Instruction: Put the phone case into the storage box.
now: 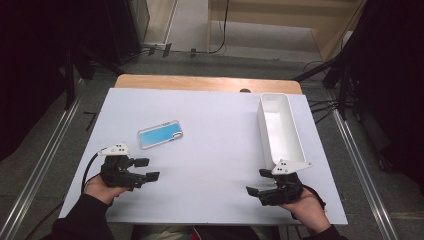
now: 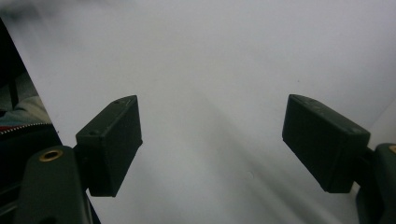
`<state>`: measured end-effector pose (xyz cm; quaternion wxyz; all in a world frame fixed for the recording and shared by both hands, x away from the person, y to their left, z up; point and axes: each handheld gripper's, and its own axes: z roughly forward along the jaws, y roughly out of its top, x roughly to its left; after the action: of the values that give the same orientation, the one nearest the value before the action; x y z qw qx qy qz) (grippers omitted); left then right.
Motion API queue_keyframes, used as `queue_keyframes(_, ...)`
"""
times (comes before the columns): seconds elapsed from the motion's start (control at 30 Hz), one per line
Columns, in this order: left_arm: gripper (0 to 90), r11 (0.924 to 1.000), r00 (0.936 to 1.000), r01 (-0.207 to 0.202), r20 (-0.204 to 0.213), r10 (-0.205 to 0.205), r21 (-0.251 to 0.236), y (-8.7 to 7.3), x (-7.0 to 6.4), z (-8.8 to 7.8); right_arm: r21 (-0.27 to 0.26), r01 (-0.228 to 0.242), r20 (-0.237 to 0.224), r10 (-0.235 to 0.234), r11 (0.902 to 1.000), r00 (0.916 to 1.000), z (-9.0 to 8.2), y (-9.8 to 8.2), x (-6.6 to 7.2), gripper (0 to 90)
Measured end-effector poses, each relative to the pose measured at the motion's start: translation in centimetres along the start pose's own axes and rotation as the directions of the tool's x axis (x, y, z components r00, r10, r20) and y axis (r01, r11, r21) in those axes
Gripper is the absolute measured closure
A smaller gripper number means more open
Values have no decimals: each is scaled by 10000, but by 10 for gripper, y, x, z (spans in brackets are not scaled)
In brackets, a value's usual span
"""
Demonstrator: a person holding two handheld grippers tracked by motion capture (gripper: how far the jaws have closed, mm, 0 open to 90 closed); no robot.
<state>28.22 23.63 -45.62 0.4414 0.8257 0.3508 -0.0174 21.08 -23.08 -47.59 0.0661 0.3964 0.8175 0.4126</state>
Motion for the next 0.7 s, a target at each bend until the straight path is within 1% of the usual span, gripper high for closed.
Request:
queue_keyframes(0.03,238,10000,10000,-5,24,5,-8,0,1,-1,0,0,0,0,10000,10000,0,0,0,185)
queue_keyframes(0.13,238,10000,9999,49,-90,-49,-41,0,3,-3,29,4,-25,-4,10000,10000,0,0,0,185)
queue_keyframes(0.17,238,10000,9999,4,-155,-5,-42,0,5,-4,38,15,-1,-15,10000,10000,0,0,0,185)
queue_keyframes(0.23,238,9999,9998,95,-171,-97,-144,0,5,-4,35,30,-13,-30,10000,10000,0,0,0,185)
queue_keyframes(0.27,238,9999,9997,36,-250,-40,-142,0,6,-4,25,32,-3,-32,10000,10000,1,0,0,185)
queue_keyframes(0.3,238,9999,9998,33,-218,-36,-144,0,7,-4,25,32,-3,-32,10000,10000,1,0,0,185)
queue_keyframes(0.37,238,9999,9995,40,-303,-45,-151,1,8,-4,51,52,-28,-52,10000,10000,1,0,0,185)
queue_keyframes(0.57,237,9997,9996,-56,-274,49,-241,4,11,-3,129,-35,-56,36,9999,10000,1,0,0,185)
queue_keyframes(0.6,238,9995,9995,-70,-320,61,-295,5,11,-3,123,-22,-65,23,9999,10000,1,0,0,185)
queue_keyframes(0.67,238,9997,9994,-120,-332,112,-235,6,13,-2,129,-21,-74,22,9999,10000,1,0,0,185)
queue_keyframes(0.7,237,9996,9994,-46,-350,36,-287,6,13,0,150,-9,-71,10,9999,10000,1,0,0,185)
